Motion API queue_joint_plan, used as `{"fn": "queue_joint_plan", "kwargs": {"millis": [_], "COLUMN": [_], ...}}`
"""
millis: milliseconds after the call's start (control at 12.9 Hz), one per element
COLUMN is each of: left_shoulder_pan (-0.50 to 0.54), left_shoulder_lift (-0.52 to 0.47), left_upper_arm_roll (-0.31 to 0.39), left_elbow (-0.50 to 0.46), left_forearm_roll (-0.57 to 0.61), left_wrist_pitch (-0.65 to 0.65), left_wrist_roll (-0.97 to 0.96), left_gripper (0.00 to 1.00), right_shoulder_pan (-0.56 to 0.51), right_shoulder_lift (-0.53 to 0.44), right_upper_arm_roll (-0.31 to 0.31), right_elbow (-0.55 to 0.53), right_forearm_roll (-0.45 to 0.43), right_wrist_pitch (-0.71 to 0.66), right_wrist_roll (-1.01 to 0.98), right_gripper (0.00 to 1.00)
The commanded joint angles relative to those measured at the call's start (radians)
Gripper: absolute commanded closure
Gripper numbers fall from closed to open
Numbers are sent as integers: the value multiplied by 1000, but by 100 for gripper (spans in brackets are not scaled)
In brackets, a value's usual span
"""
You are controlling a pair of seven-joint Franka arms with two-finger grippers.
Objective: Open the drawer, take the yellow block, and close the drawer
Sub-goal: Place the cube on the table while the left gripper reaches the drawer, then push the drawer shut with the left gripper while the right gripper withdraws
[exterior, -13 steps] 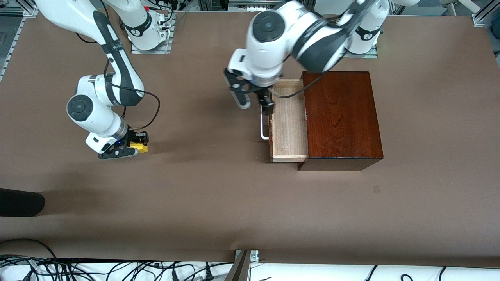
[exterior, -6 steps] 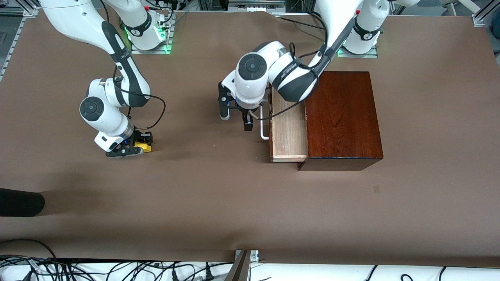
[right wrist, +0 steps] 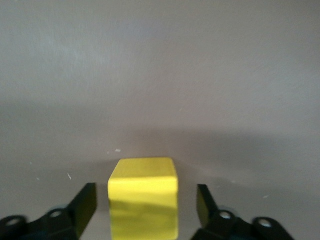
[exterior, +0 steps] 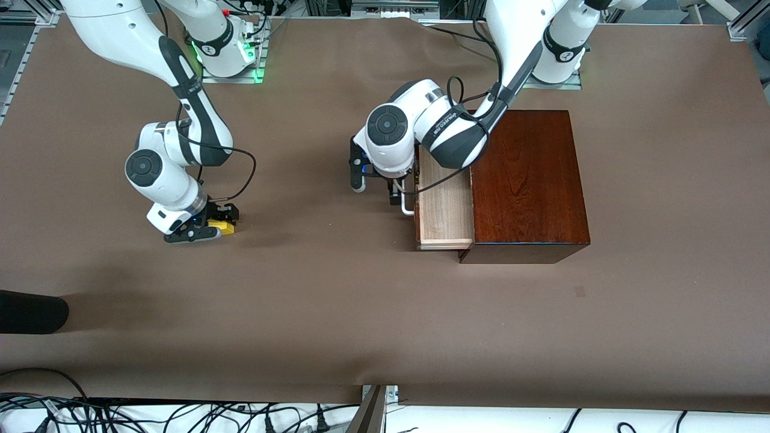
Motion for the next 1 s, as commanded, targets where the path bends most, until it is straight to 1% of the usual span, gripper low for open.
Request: {"fn": "queue_joint_plan", "kwargs": {"millis": [0, 232, 386, 541, 695, 927], "left_shoulder_pan": [31, 39, 49, 49, 49, 51], "left_shoulder_lift": [-24, -47, -47, -53, -58, -59], "left_upper_arm_roll": [6, 7, 9, 9, 9, 7], "left_elbow": [-1, 2, 0, 0, 2, 8], "left_forearm_roll": [50, 110, 125, 159, 194, 197], "left_wrist_pitch": [-123, -201, -246, -295, -342, -341], "left_wrist_roll": [21, 21, 21, 11, 8, 5], "left_gripper": [0, 0, 0, 0, 0, 0], "right_shoulder_pan": [-10, -10, -10, -10, -10, -10], "right_shoulder_lift": [-99, -151, -192, -246, -300, -387], "right_upper_arm_roll": [-10, -12, -13, -12, -13, -12], "right_elbow": [28, 204, 299, 356, 389, 399], "right_forearm_roll": [13, 14, 18, 16, 14, 2], "right_wrist_pitch": [-89, -361, -509, -626, -725, -831], "right_wrist_roll": [-48, -53, -44, -50, -54, -54], "right_gripper": [0, 0, 0, 0, 0, 0]}}
